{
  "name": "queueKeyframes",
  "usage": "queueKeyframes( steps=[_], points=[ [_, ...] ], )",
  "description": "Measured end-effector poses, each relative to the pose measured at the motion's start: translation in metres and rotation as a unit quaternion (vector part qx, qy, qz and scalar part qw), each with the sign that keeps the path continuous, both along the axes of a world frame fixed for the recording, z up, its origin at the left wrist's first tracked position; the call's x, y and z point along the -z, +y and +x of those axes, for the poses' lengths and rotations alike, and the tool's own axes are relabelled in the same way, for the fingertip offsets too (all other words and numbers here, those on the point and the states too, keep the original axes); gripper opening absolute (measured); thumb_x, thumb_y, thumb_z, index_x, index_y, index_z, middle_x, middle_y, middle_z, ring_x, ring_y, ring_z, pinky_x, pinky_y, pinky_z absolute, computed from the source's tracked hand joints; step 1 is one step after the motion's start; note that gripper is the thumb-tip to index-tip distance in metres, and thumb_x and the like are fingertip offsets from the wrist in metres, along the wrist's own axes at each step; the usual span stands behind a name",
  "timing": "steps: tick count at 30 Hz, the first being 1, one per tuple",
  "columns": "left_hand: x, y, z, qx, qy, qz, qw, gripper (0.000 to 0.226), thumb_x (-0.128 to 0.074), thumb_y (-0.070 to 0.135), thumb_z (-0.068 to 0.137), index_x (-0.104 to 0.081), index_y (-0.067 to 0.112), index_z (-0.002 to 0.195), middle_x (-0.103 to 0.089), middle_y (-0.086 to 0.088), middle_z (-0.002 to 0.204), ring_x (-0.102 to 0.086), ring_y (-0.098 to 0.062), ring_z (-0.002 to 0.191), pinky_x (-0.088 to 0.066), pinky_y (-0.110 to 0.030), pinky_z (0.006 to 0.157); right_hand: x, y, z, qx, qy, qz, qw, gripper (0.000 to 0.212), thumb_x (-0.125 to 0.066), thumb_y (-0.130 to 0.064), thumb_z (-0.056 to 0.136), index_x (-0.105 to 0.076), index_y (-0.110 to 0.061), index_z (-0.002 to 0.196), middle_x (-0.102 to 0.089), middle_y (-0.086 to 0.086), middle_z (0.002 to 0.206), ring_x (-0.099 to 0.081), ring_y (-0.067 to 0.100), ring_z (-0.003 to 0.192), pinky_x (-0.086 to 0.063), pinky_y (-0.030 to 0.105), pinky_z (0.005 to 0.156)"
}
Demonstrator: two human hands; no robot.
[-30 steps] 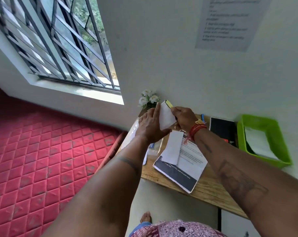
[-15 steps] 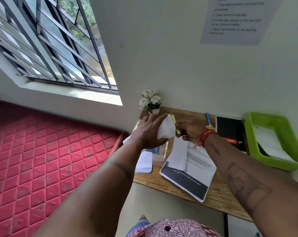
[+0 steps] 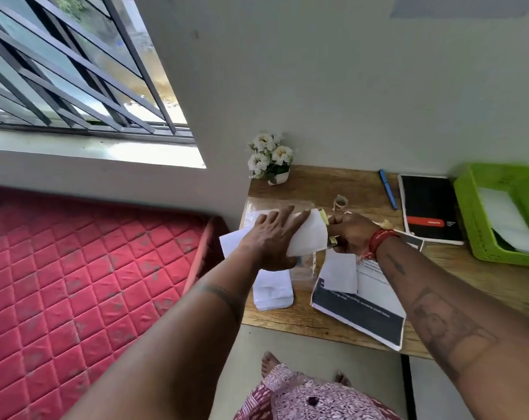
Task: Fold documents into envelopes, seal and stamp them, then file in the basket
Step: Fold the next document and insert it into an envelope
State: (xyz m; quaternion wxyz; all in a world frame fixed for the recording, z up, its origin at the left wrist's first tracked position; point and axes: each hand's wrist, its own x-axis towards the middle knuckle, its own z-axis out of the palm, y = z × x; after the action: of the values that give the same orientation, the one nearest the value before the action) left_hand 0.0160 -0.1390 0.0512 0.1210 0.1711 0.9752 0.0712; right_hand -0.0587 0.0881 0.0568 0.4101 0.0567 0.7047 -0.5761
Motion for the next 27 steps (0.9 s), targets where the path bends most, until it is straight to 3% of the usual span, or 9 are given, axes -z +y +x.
queueKeyframes(
  steps=[5,9,11,13,15,21,27],
  points=[
    [0.01,0.003,-0.004,0.014,-0.004,0.02,1.0,0.116,-0.072,0.065,0.08,0.001,0.032,0.163,-0.025,-0.009,0.161,-0.033,-0.036,0.141,-0.028,-0.054,0.117,0.021,0.006,-0.003,0.042,-0.01,0.054,0.998,0.024,-0.059,0.009,0.093,-0.061,-0.009,0.077,-0.059,0.014,0.067,-0.054,0.019,0.053,-0.048,0.023,0.044],
    [0.017,0.007,-0.007,0.004,-0.026,0.017,1.0,0.115,-0.073,0.065,0.08,0.001,0.033,0.163,-0.026,-0.008,0.16,-0.033,-0.037,0.142,-0.028,-0.056,0.117,0.032,0.015,0.001,0.068,-0.045,0.029,0.996,0.019,-0.062,0.006,0.093,-0.064,-0.009,0.082,-0.061,0.014,0.07,-0.058,0.019,0.055,-0.051,0.025,0.05],
    [0.02,0.013,-0.009,0.009,-0.03,0.012,0.999,0.115,-0.072,0.064,0.08,0.002,0.033,0.163,-0.024,-0.008,0.162,-0.032,-0.038,0.143,-0.028,-0.056,0.118,0.034,0.021,0.003,0.061,-0.081,0.0,0.995,0.008,-0.066,-0.002,0.094,-0.069,-0.01,0.094,-0.067,0.014,0.081,-0.066,0.021,0.068,-0.055,0.028,0.056],
    [0.022,0.024,-0.012,0.021,-0.024,0.012,0.999,0.117,-0.073,0.064,0.078,0.002,0.033,0.163,-0.023,-0.009,0.162,-0.031,-0.039,0.144,-0.028,-0.056,0.118,0.04,0.027,0.001,0.054,-0.108,-0.029,0.992,0.017,-0.066,-0.004,0.095,-0.07,-0.009,0.111,-0.071,0.014,0.095,-0.068,0.025,0.087,-0.057,0.032,0.065],
    [0.023,0.035,-0.016,0.032,-0.013,0.018,0.999,0.119,-0.075,0.062,0.076,0.0,0.032,0.163,-0.025,-0.01,0.161,-0.033,-0.039,0.142,-0.029,-0.056,0.117,0.045,0.032,-0.002,0.045,-0.117,-0.041,0.991,0.02,-0.062,-0.003,0.097,-0.069,-0.008,0.115,-0.072,0.014,0.101,-0.068,0.024,0.093,-0.058,0.032,0.068],
    [0.025,0.048,-0.019,0.008,-0.014,0.013,1.0,0.121,-0.079,0.055,0.075,0.0,0.031,0.163,-0.03,-0.008,0.157,-0.036,-0.034,0.138,-0.03,-0.052,0.117,0.051,0.041,-0.025,-0.021,-0.042,0.043,0.998,0.013,-0.064,-0.002,0.096,-0.068,-0.013,0.103,-0.07,0.012,0.099,-0.071,0.025,0.083,-0.059,0.039,0.075],
    [0.028,0.062,-0.022,-0.047,-0.042,0.001,0.998,0.114,-0.074,0.058,0.082,0.001,0.03,0.163,-0.037,-0.007,0.154,-0.04,-0.033,0.135,-0.03,-0.051,0.117,0.053,0.053,-0.042,-0.038,-0.086,0.009,0.996,0.017,-0.062,-0.017,0.1,-0.07,-0.018,0.115,-0.074,0.007,0.095,-0.073,0.017,0.077,-0.06,0.027,0.063]
  ],
)
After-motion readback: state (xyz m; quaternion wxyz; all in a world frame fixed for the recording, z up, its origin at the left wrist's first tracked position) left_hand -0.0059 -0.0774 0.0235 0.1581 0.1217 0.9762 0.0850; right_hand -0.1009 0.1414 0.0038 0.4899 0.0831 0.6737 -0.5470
